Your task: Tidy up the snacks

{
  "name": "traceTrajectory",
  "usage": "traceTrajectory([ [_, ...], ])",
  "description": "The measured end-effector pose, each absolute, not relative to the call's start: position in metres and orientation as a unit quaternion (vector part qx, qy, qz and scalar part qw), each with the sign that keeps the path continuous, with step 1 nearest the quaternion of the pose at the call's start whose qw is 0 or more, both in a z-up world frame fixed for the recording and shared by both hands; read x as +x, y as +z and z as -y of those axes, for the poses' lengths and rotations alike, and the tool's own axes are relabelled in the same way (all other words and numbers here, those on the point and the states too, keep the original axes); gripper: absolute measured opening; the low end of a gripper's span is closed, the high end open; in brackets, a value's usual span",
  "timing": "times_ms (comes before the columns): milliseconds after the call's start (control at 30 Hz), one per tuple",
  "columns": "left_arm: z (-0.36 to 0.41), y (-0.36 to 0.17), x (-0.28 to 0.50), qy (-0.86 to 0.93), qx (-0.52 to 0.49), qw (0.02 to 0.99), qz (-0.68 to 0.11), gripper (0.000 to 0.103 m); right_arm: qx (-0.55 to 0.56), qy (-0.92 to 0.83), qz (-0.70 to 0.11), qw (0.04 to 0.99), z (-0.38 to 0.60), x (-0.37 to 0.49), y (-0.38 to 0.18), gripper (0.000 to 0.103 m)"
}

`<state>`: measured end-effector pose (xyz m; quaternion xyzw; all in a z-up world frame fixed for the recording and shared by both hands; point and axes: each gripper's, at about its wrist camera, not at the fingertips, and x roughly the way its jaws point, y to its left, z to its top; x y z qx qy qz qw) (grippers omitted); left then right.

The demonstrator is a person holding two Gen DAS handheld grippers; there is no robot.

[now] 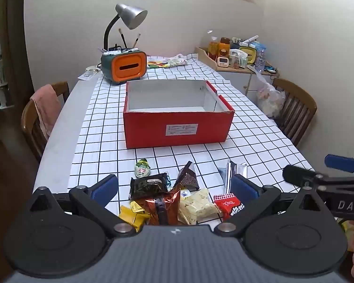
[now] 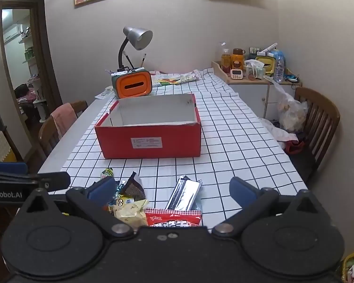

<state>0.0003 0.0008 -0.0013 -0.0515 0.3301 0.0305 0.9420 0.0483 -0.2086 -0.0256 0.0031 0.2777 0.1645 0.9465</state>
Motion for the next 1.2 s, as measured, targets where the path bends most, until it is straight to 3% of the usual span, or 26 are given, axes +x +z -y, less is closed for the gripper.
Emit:
traceTrajectory([
  [1200, -0.004, 0.01, -0.016, 0.024, -0.046, 0.943, -0.33, 0.103, -0.013, 0.156, -0.28, 0.947, 0.199, 0.036, -0.011, 0.103],
])
